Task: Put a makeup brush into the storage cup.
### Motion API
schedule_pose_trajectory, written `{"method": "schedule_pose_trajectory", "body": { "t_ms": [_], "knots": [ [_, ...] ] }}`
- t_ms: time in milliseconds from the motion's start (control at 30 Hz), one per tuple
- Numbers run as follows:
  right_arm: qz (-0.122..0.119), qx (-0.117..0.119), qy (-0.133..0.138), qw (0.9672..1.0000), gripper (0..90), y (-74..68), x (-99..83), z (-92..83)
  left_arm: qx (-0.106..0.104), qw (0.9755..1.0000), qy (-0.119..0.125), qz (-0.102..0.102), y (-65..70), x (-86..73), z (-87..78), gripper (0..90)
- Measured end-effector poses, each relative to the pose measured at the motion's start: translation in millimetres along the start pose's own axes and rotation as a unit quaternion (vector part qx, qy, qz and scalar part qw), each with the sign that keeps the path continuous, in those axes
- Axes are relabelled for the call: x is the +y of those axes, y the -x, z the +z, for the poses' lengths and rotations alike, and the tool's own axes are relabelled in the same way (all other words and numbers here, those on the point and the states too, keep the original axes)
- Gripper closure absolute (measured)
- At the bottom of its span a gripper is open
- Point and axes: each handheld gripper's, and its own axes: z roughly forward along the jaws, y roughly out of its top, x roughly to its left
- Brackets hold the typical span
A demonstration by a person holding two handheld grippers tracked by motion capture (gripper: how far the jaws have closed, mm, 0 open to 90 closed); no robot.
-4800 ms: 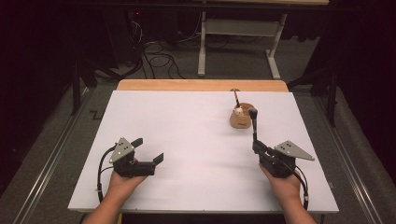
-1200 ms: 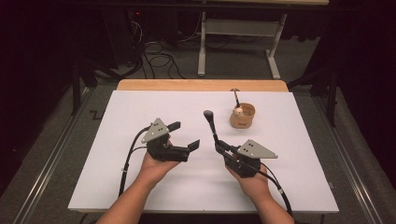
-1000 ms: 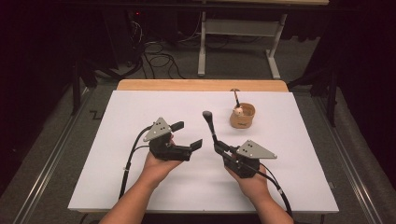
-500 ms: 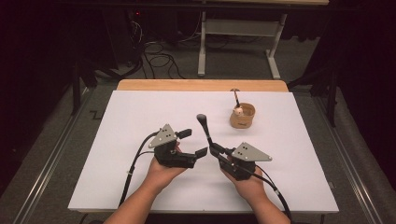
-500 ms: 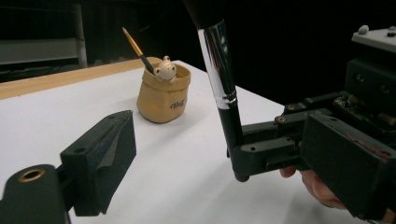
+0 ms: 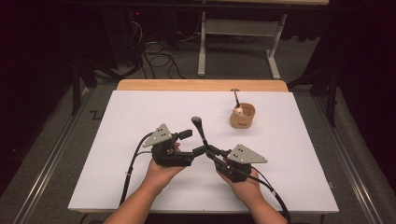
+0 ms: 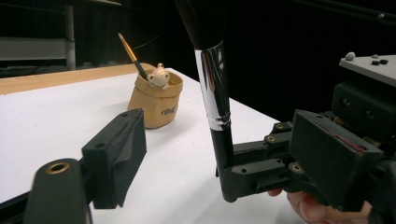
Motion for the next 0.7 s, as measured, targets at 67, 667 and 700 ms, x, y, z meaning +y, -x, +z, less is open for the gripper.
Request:
{"method": "schedule_pose_trajectory", "body": {
  "t_ms": [67, 667, 700],
  "knots": [
    [-0.001, 0.003, 0.001, 1.0, 80.7, -1.0, -0.3, 0.9, 0.002, 1.0, 0.001, 0.0, -0.2, 0.0, -0.5, 22.5],
    [-0.002, 0.015, 0.001, 0.9999, 80.7, -7.3, -1.1, 5.0, -0.007, 0.9997, 0.002, -0.022, -5.8, -5.2, -1.1, 43.8],
    [-0.002, 0.015, 0.001, 0.9999, 80.6, -7.4, -1.1, 5.0, -0.008, 0.9997, 0.003, -0.023, -6.0, -5.3, -1.2, 44.6]
  ]
}}
